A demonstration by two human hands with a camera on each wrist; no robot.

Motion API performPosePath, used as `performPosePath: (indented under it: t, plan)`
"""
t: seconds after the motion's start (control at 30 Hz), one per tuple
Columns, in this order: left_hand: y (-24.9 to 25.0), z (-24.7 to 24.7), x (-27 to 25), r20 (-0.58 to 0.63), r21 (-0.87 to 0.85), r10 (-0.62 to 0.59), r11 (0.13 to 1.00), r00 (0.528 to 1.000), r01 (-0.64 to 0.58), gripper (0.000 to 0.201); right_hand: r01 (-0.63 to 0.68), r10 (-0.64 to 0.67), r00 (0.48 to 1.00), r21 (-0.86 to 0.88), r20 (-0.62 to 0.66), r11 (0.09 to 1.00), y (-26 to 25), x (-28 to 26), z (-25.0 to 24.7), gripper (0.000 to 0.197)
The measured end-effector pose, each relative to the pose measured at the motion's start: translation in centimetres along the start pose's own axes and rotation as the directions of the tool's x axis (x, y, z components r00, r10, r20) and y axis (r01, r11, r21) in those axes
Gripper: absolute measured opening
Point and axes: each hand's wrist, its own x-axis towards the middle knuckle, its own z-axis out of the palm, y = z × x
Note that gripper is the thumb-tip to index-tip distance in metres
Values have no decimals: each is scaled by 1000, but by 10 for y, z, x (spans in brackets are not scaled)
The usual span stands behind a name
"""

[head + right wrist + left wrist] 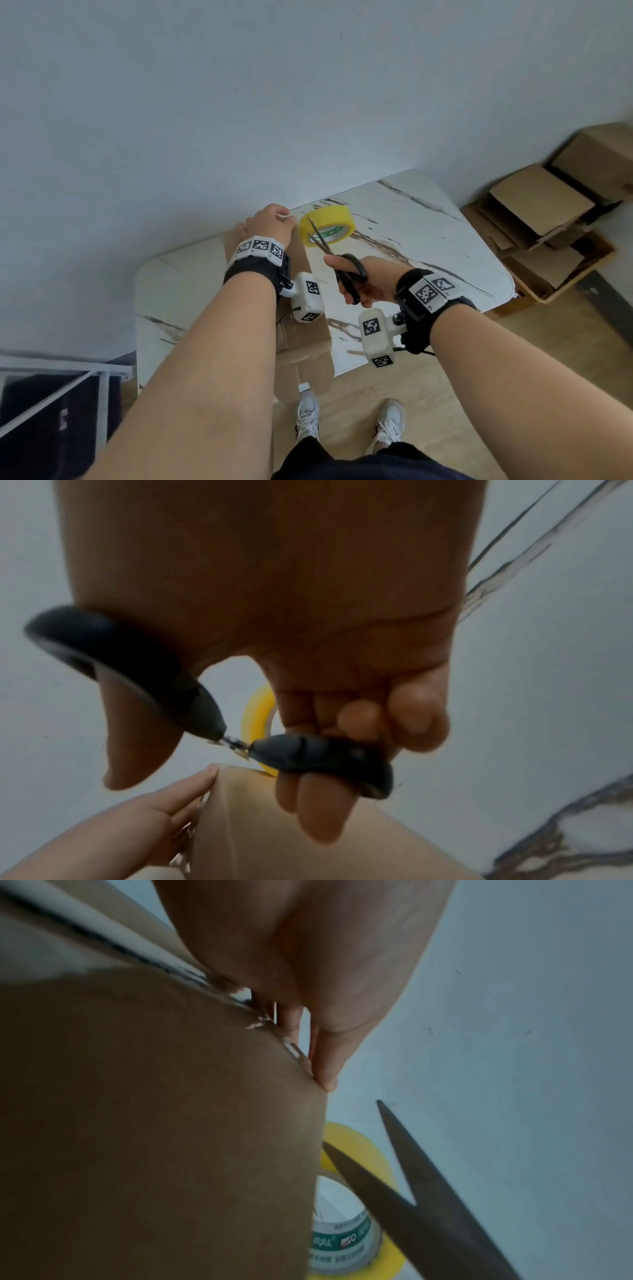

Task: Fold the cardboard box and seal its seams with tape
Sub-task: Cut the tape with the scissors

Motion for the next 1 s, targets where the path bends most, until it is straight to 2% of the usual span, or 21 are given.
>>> performPosePath:
  t: [0.13, 0.5, 0.6, 0.7, 0.8, 0.87, 1.0]
  plan:
    - [3, -3, -3, -29, -14, -26, 1000, 999, 26, 29, -15, 15, 999, 0, 33, 1000, -2, 2, 5, 61]
    - [7, -9, -3, 13, -2, -42, 999, 999, 42, 29, 9, -9, 1000, 50, -17, 999, -23, 27, 15, 62]
    - [7, -5, 4, 17, -3, -30, 1000, 999, 30, 28, 25, -24, 999, 49, -31, 998, -25, 32, 17, 61]
    - [10, -3, 15, 4, 22, 21, 1000, 1000, -21, 37, 60, -59, 998, 39, -35, 997, -25, 34, 15, 59]
    - [17, -2, 23, 60, -14, 132, 991, 989, -132, 52, 90, -89, 995, 15, -43, 996, -25, 32, 13, 59]
    - [23, -2, 28, 117, -31, 191, 982, 975, -188, 54, 94, -94, 995, 8, -45, 995, -25, 31, 12, 59]
    - [32, 5, 34, 275, 150, 179, 962, 945, -226, 42, 97, -98, 995, -24, -35, 995, -24, 32, 11, 60]
